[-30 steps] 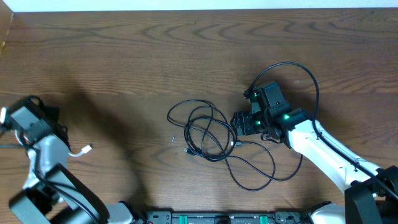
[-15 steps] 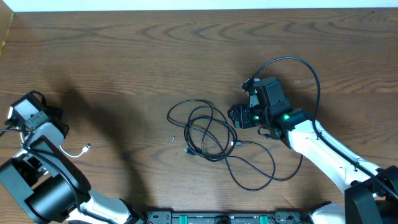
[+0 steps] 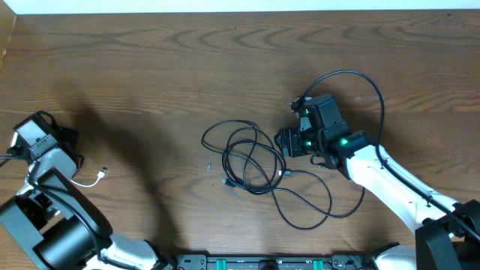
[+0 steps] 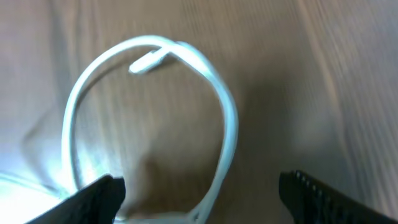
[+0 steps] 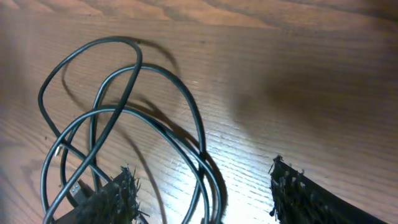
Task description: Untangle cables
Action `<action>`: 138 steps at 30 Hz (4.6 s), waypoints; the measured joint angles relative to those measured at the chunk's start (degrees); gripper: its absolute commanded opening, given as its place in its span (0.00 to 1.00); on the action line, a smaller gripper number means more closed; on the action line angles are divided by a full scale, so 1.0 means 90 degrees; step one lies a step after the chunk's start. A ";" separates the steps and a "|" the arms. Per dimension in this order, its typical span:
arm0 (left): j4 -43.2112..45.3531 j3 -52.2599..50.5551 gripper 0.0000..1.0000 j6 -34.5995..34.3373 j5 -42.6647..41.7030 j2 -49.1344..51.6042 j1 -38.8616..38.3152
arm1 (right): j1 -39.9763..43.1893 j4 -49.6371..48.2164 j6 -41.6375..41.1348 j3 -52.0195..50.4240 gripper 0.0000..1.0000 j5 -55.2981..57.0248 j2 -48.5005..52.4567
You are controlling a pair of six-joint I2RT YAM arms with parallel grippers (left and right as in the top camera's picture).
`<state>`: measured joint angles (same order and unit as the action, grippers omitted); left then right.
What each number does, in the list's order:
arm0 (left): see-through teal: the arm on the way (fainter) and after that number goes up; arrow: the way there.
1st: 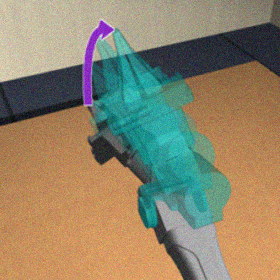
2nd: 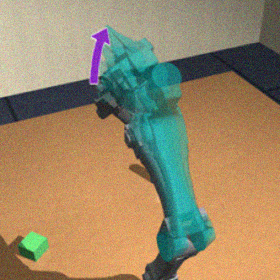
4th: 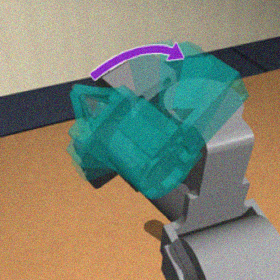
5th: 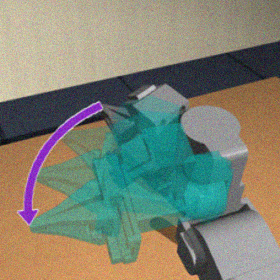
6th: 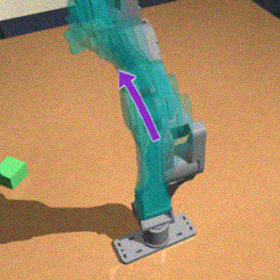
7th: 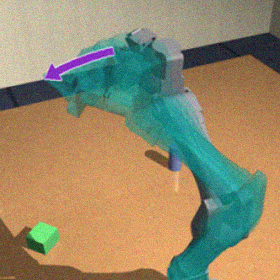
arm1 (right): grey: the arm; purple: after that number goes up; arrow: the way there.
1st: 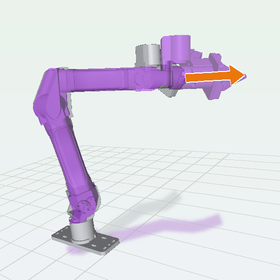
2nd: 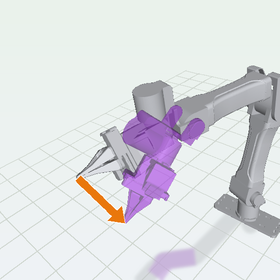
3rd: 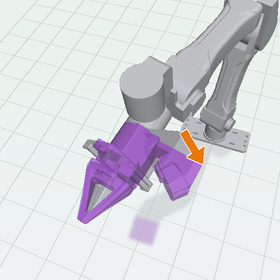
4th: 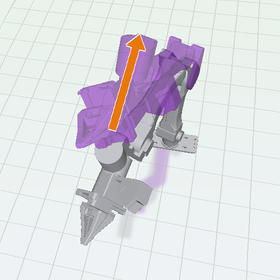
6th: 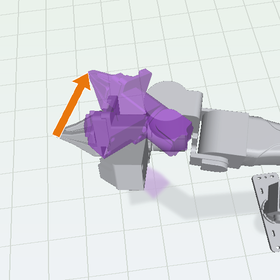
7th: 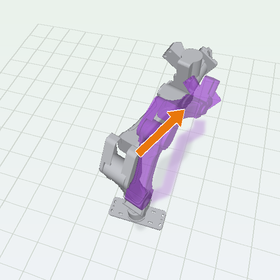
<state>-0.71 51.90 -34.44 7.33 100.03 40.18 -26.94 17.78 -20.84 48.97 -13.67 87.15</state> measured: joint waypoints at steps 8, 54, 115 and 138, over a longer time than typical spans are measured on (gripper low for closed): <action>-0.1328 0.0000 0.96 -0.0746 0.0039 -0.0668 0.0019 | -0.0335 0.0063 0.0000 0.0000 0.68 0.0002 0.0000; -0.5078 0.0000 0.94 0.0619 -0.3801 -0.5093 -0.3065 | -0.0719 0.0821 -0.0342 -0.0010 0.66 -0.0270 0.0002; -0.6523 -0.0092 0.95 0.0493 -0.4065 -0.6164 -0.3109 | -0.1163 0.0391 0.0884 0.2970 0.45 0.0323 -0.1280; -0.6577 -0.0092 0.95 0.0491 -0.4141 -0.6161 -0.3109 | -0.1258 0.3548 0.0544 0.2970 0.99 0.0891 -0.0423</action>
<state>-59.90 51.07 -30.02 -29.93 44.58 12.21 -38.26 49.71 -15.94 75.70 -5.65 83.35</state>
